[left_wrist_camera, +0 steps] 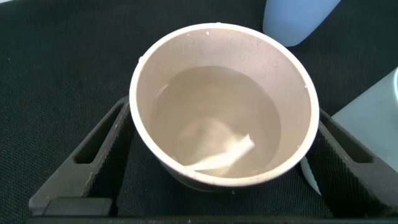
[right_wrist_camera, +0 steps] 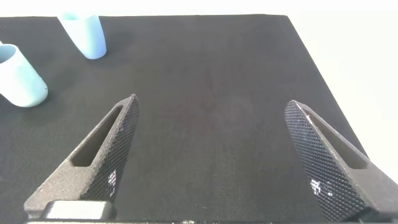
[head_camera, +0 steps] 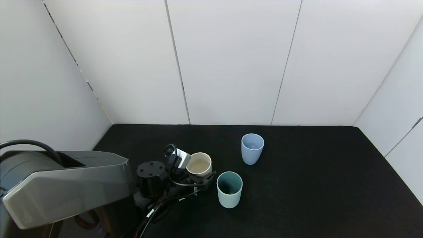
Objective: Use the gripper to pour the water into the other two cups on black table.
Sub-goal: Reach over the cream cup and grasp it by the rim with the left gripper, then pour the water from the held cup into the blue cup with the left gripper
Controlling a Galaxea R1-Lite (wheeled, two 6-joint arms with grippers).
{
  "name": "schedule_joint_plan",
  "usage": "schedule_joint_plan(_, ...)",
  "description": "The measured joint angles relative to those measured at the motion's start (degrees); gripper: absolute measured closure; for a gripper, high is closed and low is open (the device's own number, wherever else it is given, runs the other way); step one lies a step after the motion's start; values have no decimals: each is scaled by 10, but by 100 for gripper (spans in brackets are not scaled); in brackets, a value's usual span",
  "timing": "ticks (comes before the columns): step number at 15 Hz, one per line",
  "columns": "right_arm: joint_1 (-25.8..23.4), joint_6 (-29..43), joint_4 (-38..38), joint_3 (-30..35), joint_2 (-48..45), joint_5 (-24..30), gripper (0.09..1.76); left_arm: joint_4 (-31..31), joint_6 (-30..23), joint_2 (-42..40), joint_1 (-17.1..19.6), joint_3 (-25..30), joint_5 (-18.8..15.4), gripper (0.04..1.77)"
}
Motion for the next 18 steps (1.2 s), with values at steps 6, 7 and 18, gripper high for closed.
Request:
schedule_joint_plan(6,0,0,0,0,0,0,14,0,1,0,0,0,0,56)
schedule_joint_plan(7,0,0,0,0,0,0,14,0,1,-1,0,1,0,56)
schedule_joint_plan(18,0,0,0,0,0,0,14,59,4,-84,5,-18,-5,57)
